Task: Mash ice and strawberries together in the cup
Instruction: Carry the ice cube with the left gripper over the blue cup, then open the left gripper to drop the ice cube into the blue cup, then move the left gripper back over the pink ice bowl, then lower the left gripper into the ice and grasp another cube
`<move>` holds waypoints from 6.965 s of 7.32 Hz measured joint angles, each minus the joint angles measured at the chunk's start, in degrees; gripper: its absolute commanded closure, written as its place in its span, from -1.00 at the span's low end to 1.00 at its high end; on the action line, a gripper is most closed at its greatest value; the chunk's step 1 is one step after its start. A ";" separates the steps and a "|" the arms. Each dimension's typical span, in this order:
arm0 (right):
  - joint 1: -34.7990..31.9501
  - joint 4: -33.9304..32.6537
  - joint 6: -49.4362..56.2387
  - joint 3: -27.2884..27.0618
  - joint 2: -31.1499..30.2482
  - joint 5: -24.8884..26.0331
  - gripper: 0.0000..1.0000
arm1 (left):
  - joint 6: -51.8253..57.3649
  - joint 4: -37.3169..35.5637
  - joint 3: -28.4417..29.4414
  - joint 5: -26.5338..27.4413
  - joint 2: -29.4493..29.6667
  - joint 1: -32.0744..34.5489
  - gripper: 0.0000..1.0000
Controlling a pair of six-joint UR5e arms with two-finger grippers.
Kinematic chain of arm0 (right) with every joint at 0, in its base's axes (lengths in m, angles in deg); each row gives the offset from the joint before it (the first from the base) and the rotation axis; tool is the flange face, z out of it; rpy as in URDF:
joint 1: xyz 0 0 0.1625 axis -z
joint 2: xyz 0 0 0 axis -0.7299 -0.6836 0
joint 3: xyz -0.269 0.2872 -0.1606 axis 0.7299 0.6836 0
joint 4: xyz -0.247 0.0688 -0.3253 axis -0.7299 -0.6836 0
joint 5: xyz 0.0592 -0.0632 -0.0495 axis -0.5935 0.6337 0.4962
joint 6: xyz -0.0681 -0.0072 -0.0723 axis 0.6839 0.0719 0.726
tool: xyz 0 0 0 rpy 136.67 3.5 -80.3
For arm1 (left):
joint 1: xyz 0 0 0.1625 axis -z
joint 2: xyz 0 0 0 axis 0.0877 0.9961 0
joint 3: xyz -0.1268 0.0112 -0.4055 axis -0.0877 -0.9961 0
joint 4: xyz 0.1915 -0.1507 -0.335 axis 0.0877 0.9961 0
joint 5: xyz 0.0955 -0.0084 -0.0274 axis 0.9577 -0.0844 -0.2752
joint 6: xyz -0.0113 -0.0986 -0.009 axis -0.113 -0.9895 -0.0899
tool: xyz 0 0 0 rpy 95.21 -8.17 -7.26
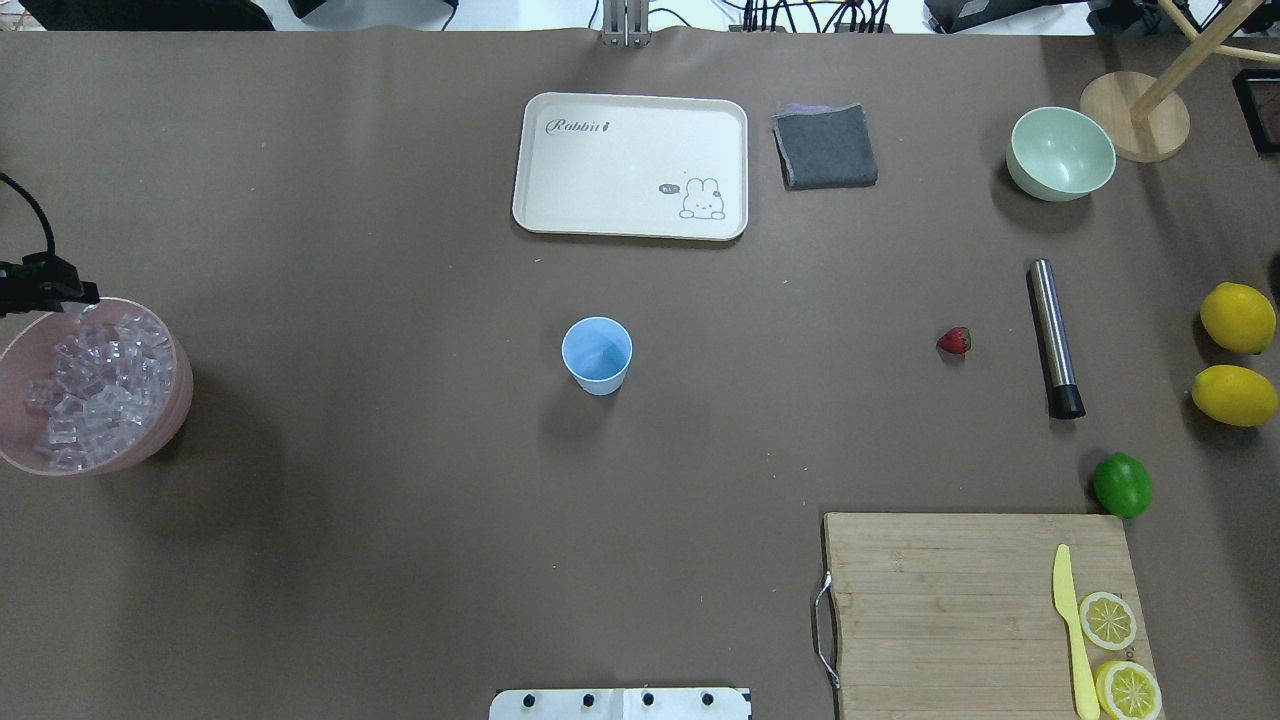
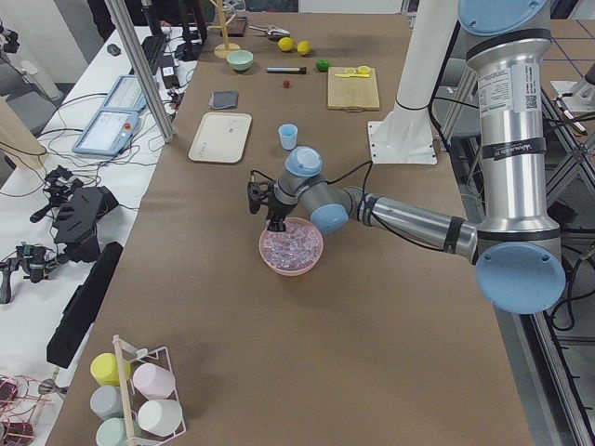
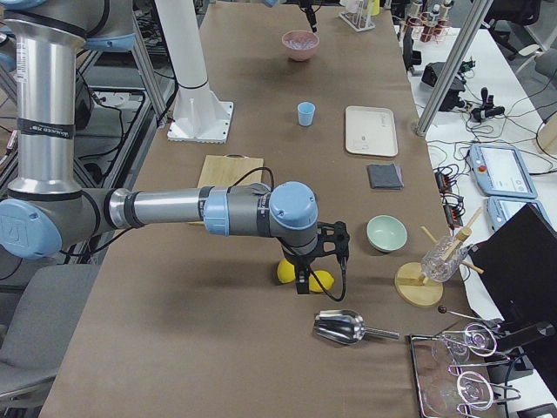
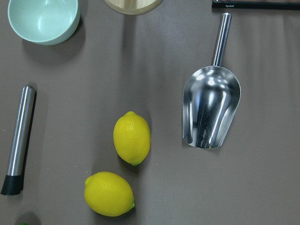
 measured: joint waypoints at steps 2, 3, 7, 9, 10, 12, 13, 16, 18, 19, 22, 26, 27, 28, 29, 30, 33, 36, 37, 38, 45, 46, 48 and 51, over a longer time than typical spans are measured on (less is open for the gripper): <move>0.00 -0.01 0.12 0.13 -0.05 -0.11 -1.00 | -4.15 -3.63 0.88 -0.07 10.06 -1.70 1.00; 0.00 -0.01 0.31 0.35 -0.21 -0.03 -1.00 | -6.16 -8.25 1.16 0.39 16.36 -3.60 1.00; 0.00 -0.01 -0.05 0.79 -0.07 0.21 -1.00 | -10.78 -20.47 7.62 11.76 36.51 -17.29 1.00; 0.00 -0.01 -0.19 0.94 0.14 -0.05 -1.00 | -11.57 -20.44 10.18 15.11 40.45 -21.02 1.00; 0.02 -0.01 -0.22 0.93 0.19 -0.12 -1.00 | -11.66 -20.37 10.81 15.60 41.47 -21.78 1.00; 0.04 -0.01 -0.23 0.95 0.53 -0.21 -1.00 | -11.66 -19.45 11.13 15.85 42.01 -23.54 1.00; 0.04 -0.01 -0.23 0.98 0.62 -0.23 -1.00 | -11.76 -19.07 11.20 16.00 42.07 -24.67 1.00; 0.03 -0.01 -0.23 0.99 0.67 -0.22 -1.00 | -12.64 -18.83 11.82 19.40 42.76 -28.41 1.00; 0.05 -0.06 -0.29 1.02 0.67 -0.24 -1.00 | -12.71 -18.80 12.50 20.05 42.84 -29.13 1.00; 0.05 -0.09 -0.31 1.03 0.67 -0.24 -1.00 | -12.73 -18.78 12.84 20.14 42.86 -29.26 1.00; 0.01 -0.10 -0.32 1.10 0.67 -0.24 -1.00 | -12.78 -18.78 13.39 20.89 43.25 -30.11 -0.30; 0.08 -0.10 -0.32 1.25 0.67 -0.24 -1.00 | -12.69 -18.92 13.38 25.87 44.05 -32.44 -0.93; 0.07 -0.10 -0.32 1.24 0.67 -0.26 -1.00 | -12.66 -19.04 12.99 25.79 44.31 -32.18 -0.93; 0.06 -0.10 -0.32 1.18 0.73 -0.32 -1.00 | -12.57 -19.68 12.00 25.05 44.39 -31.12 -0.93; 0.06 -0.10 -0.32 1.15 0.91 -0.38 -1.00 | -12.40 -22.23 9.95 22.92 44.24 -28.78 -0.93; 0.07 -0.10 -0.32 1.08 1.23 -0.37 -1.00 | -11.93 -26.73 7.03 20.41 43.81 -25.86 -0.93; 0.20 -0.04 -0.16 0.93 2.11 -0.08 -1.00 | -7.62 -34.38 -1.04 15.26 37.04 -16.95 -0.94; 0.33 -0.05 -0.22 0.72 2.35 -0.37 -1.00 | -5.18 -35.21 -2.78 13.87 29.05 -10.99 -0.94; 0.35 -0.11 -0.25 0.70 2.71 -0.44 -1.00 | -3.01 -36.41 -4.13 13.77 27.53 -9.03 -0.94; 0.49 -0.30 -0.30 0.76 3.41 -0.53 -1.00 | -0.31 -38.56 -6.04 13.47 26.81 -7.82 -0.94; 3.43 -0.21 -3.83 0.37 3.88 -1.60 -1.00 | 7.17 -26.64 -9.54 8.60 4.85 -6.45 -0.94; 3.53 -0.12 -3.91 0.30 3.88 -1.36 -1.00 | 6.30 -26.13 -9.32 7.97 2.99 -6.23 -0.94; 3.59 0.00 -3.93 0.26 3.85 -1.25 -1.00 | -0.65 -25.88 -9.66 7.09 0.88 -5.77 -0.94; 4.23 0.00 -3.97 0.28 3.84 -1.34 -1.00 | -8.13 -20.43 -8.76 6.81 -2.68 -5.89 -0.94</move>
